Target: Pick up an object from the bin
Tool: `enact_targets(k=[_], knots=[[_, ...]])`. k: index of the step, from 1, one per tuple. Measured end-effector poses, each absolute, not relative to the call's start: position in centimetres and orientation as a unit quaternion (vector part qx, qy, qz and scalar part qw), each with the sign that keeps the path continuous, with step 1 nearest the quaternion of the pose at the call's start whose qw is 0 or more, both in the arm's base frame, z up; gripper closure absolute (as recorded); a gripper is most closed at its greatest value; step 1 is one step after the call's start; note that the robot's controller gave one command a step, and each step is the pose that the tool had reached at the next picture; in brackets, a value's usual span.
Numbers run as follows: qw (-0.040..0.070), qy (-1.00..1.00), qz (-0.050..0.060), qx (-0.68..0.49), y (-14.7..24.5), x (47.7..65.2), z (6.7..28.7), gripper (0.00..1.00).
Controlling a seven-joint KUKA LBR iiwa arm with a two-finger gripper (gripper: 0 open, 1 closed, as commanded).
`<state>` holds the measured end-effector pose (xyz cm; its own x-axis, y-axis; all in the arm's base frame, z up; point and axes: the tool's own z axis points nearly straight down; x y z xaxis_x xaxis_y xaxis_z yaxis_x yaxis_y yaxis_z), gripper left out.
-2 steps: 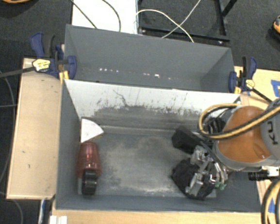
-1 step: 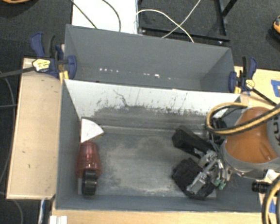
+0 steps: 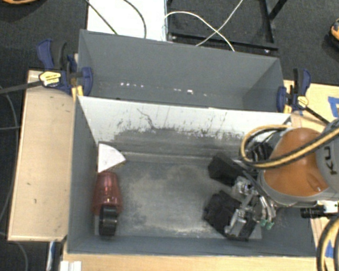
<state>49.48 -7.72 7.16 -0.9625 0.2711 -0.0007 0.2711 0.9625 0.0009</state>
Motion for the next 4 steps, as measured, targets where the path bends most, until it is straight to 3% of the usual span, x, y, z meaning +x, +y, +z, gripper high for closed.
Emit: enact_targets(k=[1, 3, 4], knots=[[-0.006, 0.962, 0.002, 0.274, -9.5, 48.8, 7.6, 1.0], [-0.009, 0.962, 0.001, 0.274, -9.5, 48.7, 8.2, 1.0], [-0.008, 0.962, 0.002, 0.273, -9.5, 48.7, 9.8, 1.0]])
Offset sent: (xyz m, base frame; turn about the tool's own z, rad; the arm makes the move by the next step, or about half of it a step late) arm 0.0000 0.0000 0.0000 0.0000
